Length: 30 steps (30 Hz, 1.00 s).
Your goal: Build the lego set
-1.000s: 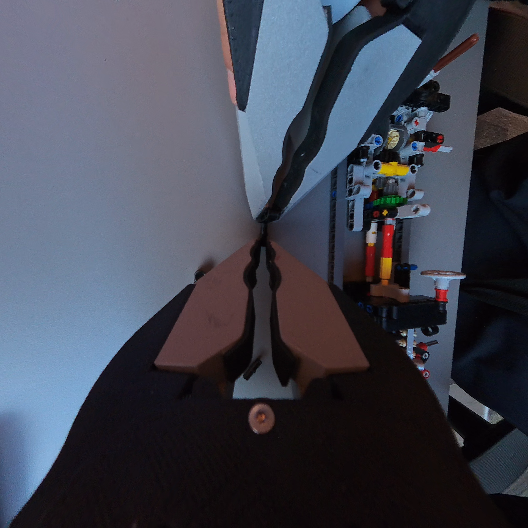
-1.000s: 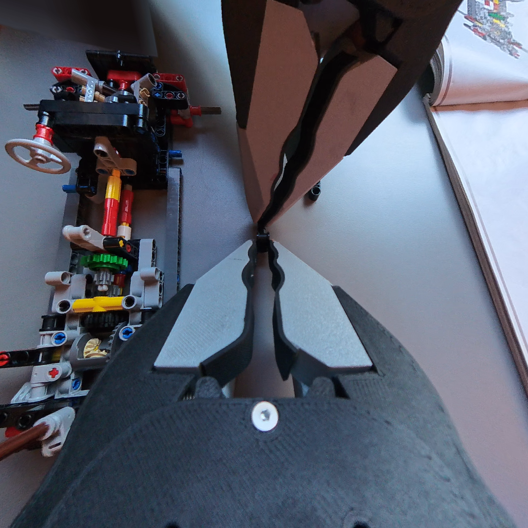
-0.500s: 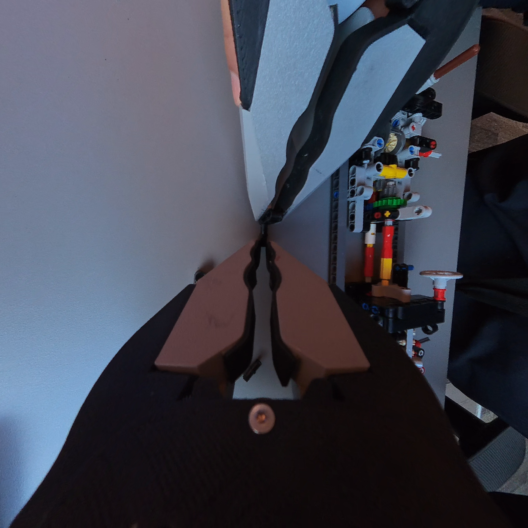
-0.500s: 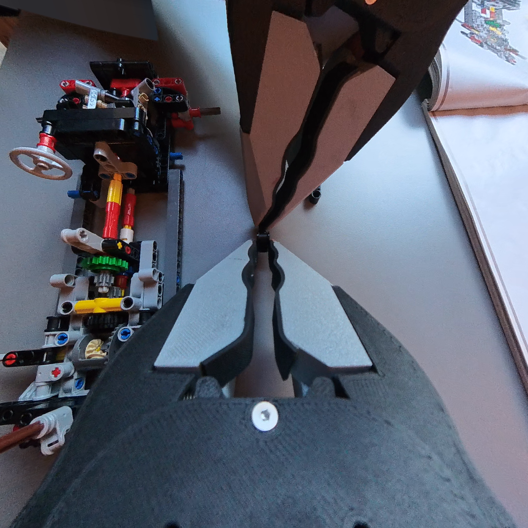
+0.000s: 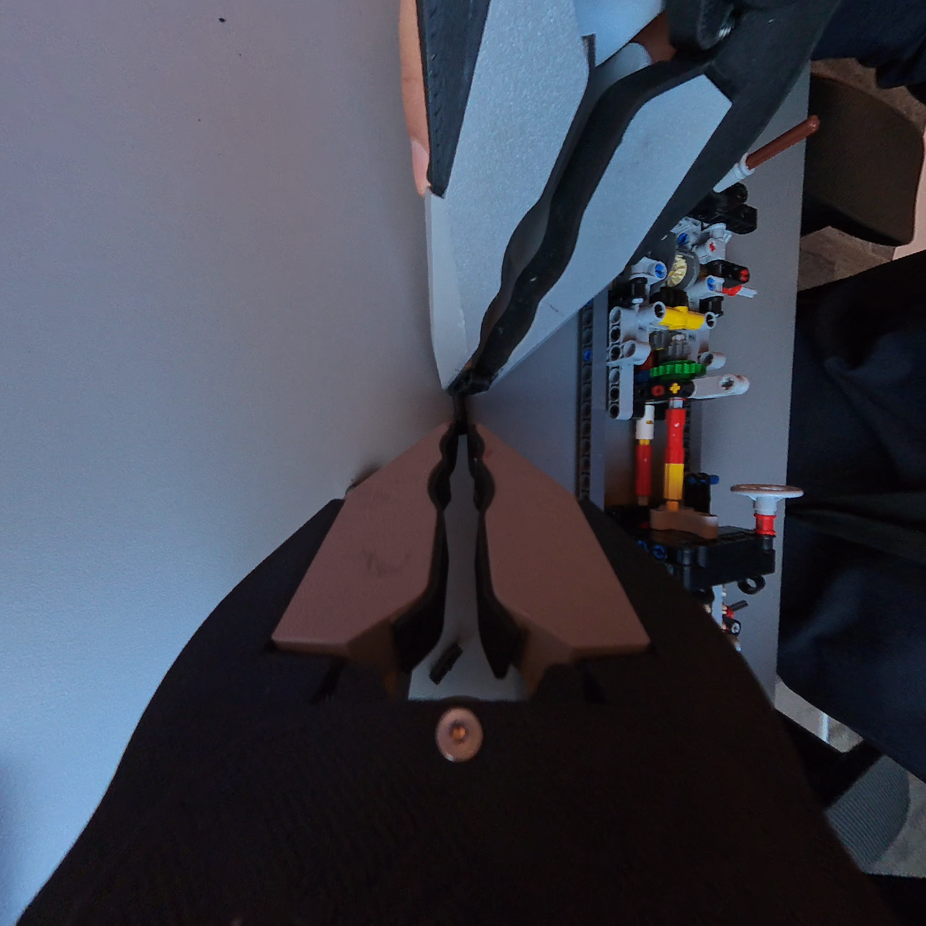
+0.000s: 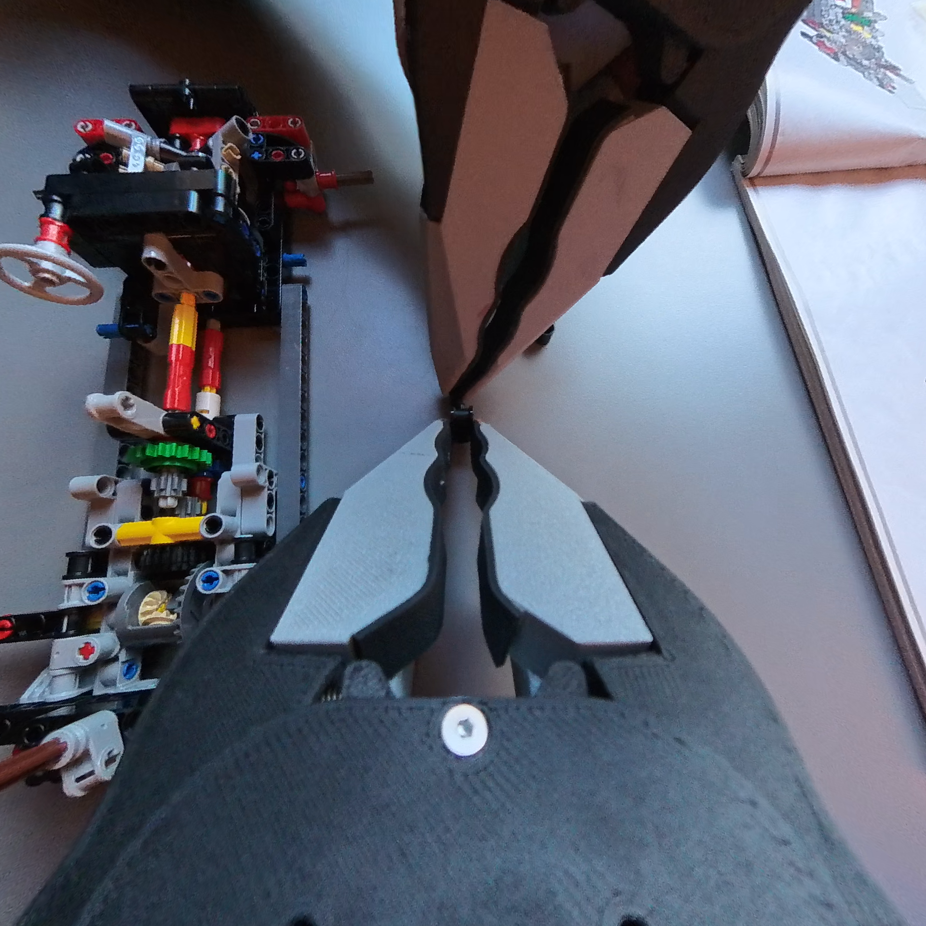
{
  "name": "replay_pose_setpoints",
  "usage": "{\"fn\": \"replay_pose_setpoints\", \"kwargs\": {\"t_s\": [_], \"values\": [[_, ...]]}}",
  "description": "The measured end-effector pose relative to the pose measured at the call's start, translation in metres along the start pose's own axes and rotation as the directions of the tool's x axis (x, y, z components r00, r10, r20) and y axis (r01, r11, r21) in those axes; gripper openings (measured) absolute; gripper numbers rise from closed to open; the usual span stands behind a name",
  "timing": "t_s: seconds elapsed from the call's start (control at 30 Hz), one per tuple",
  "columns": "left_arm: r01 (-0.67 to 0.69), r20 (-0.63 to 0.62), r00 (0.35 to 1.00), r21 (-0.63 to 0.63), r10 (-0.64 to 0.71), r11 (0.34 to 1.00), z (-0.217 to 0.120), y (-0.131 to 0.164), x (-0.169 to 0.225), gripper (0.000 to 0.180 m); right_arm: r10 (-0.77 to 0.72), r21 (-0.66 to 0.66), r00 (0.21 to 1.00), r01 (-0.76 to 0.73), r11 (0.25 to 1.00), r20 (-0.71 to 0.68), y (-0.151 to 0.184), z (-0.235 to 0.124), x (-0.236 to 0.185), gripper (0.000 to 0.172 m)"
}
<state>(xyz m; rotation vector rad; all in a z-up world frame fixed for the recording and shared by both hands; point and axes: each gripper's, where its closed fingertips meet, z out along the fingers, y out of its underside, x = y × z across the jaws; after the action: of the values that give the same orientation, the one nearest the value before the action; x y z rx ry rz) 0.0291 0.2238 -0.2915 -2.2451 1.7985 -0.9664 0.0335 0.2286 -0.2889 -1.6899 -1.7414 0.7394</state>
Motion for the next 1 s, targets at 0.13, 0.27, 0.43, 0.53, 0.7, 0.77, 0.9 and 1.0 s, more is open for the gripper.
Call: {"fn": "replay_pose_setpoints", "kwargs": {"t_s": [0.13, 0.27, 0.43, 0.53, 0.7, 0.77, 0.9, 1.0], "values": [[0.012, -0.028, 1.0, 0.021, -0.011, 1.0, -0.0003, -0.0001, 0.0004, 0.001, -0.061, -0.035, 0.998, 0.059, 0.998, -0.035, 0.0002, 0.0, -0.0009, 0.004], [0.014, -0.018, 1.0, 0.004, -0.014, 1.0, -0.0001, 0.0002, 0.0002, 0.001, -0.107, -0.067, 0.993, 0.103, 0.992, -0.055, 0.0, 0.0001, -0.0024, 0.004], [0.049, -0.004, 0.999, 0.009, -0.049, 0.999, -0.0001, -0.0015, -0.002, 0.001, -0.119, -0.091, 0.99, 0.112, 0.99, -0.08, 0.0006, -0.0005, -0.0003, 0.005], [0.064, -0.012, 0.998, 0.026, -0.064, 0.998, -0.0001, -0.002, -0.0022, 0.001, -0.067, -0.055, 0.996, 0.064, 0.996, -0.052, 0.0009, -0.0004, -0.0001, 0.005], [0.061, 0.017, 0.998, 0.033, -0.062, 0.998, 0.0002, -0.0021, -0.0025, 0.001, -0.119, -0.075, 0.99, 0.113, 0.991, -0.082, 0.0011, -0.0003, -0.0002, 0.004], [0.072, 0.009, 0.997, 0.04, -0.072, 0.997, 0.0, -0.0022, -0.0025, 0.001, -0.178, -0.1, 0.977, 0.167, 0.981, -0.114, 0.001, -0.0003, -0.0004, 0.004], [0.122, -0.04, 0.992, 0.06, -0.119, 0.991, -0.0005, -0.0028, -0.0034, 0.0, -0.241, -0.135, 0.958, 0.221, 0.966, -0.158, 0.0009, -0.0003, 0.0, 0.004], [0.119, -0.026, 0.993, 0.059, -0.117, 0.991, -0.0008, -0.0034, -0.0043, 0.0, -0.26, -0.159, 0.947, 0.232, 0.96, -0.187, 0.0011, -0.0003, 0.0026, 0.004]]}}
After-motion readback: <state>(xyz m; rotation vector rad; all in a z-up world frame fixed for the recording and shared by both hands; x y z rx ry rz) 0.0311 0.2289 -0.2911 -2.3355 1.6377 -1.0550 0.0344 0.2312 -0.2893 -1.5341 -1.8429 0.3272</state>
